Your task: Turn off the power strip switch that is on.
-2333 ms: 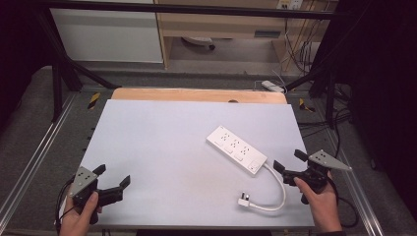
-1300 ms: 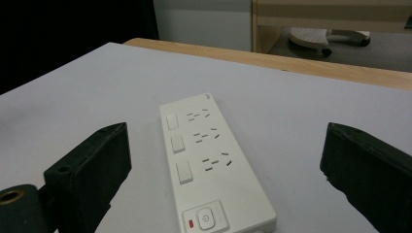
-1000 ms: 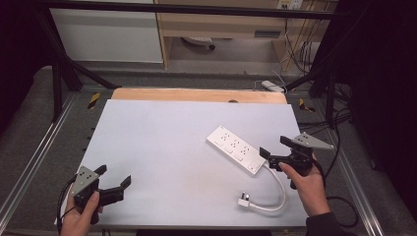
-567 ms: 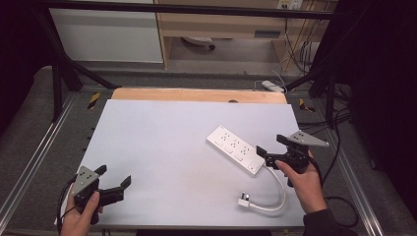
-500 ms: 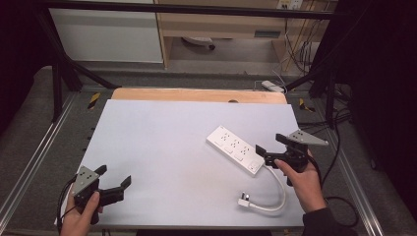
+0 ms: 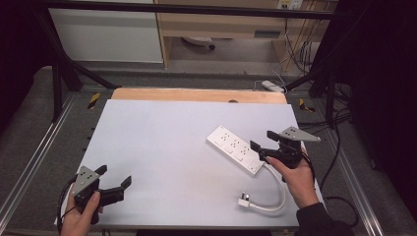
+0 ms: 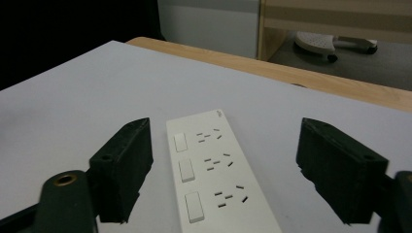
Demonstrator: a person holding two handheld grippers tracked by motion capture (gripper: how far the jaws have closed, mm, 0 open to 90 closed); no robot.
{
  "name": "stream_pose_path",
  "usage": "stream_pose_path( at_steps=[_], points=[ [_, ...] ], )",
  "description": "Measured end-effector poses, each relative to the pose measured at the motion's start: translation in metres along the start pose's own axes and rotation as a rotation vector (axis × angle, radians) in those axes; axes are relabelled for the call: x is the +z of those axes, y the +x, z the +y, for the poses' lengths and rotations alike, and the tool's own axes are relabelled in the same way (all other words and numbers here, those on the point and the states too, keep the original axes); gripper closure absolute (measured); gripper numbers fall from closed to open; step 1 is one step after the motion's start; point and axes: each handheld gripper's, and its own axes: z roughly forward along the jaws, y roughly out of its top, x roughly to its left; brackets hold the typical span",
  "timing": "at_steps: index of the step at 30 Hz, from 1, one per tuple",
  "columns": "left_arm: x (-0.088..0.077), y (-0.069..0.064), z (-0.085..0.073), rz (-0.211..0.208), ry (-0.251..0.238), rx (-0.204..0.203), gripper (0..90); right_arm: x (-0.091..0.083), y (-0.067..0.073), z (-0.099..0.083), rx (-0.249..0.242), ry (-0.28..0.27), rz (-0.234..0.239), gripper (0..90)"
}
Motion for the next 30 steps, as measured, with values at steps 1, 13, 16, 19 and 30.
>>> stream_pose_path(
  at_steps=[1, 13, 16, 19, 30],
  points=[
    [0.000, 0.000, 0.000, 0.000, 0.000, 0.000, 4.9, 0.001, 0.001, 0.001, -0.005, -0.002, 0.003, 27.9],
    [0.000, 0.000, 0.000, -0.001, 0.000, 0.002, 5.0, 0.010, 0.011, 0.007, -0.061, 0.002, 0.034, 54.4],
    [0.000, 0.000, 0.000, -0.002, 0.004, 0.006, 5.0, 0.014, 0.012, 0.008, -0.067, 0.004, 0.036, 60.6],
    [0.000, -0.001, 0.000, -0.003, 0.006, 0.005, 5.1, 0.016, 0.012, 0.009, -0.067, 0.000, 0.042, 65.9],
    [0.001, 0.000, 0.000, -0.002, 0.007, 0.005, 5.1, 0.028, 0.019, 0.013, -0.092, -0.017, 0.072, 85.3]
  ],
)
